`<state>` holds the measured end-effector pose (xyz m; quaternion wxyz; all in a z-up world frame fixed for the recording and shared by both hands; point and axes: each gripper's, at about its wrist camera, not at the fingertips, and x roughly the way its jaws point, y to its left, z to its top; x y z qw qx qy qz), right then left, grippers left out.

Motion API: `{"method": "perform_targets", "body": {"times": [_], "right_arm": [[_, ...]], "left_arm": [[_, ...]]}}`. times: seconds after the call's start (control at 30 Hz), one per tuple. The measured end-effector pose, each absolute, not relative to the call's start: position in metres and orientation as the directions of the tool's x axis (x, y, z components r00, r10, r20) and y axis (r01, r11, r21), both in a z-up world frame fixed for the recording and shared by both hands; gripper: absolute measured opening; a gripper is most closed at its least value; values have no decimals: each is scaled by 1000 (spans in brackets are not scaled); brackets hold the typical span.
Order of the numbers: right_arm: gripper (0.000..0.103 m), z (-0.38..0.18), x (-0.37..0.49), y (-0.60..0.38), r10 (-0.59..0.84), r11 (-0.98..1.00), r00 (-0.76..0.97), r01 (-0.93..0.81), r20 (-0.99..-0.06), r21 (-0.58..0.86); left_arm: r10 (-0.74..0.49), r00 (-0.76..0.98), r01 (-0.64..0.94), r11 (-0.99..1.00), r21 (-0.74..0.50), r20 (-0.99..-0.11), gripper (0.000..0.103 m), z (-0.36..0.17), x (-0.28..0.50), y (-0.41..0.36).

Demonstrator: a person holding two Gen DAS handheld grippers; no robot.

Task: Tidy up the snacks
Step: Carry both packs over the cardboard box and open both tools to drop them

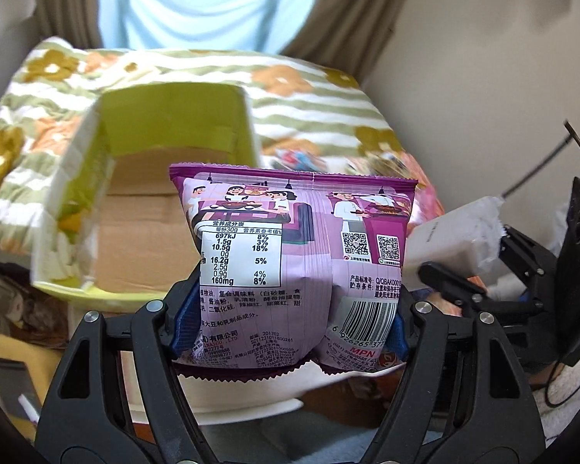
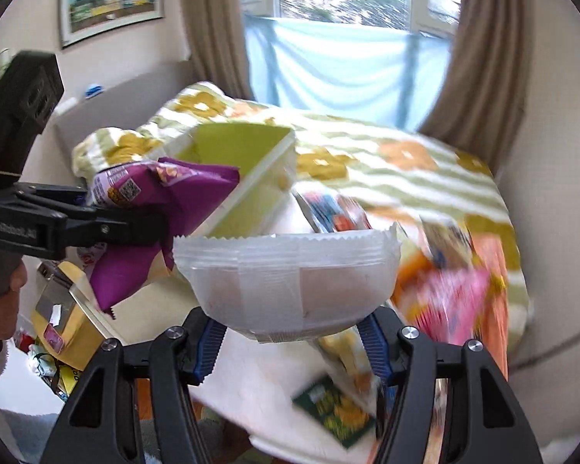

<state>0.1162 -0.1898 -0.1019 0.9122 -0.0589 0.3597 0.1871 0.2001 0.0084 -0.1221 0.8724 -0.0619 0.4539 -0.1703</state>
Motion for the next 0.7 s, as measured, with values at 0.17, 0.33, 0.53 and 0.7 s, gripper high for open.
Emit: {"method": "perform_targets", "body": {"times": [0.17,0.33,0.53,0.7], "right_arm": [[58,-84,148,-141,369,890,654,-454,-660,48],[58,-85,190,-92,380,887,622,-455,-684,80],[58,-109,232,-46,337,911,569,-398,-750,108],[58,-125,247,-32,274,937,542,-336,-794,94]], "left_arm": [[-255,570,177,966,-187,-781,72,-117,228,56],[-182,563,168,980,-104,-806,72,-129,263,94],[-165,516,227,973,-51,-841,72,-151,301,118],[-164,459,332,943,-2,-873,72,-175,314,112]]}}
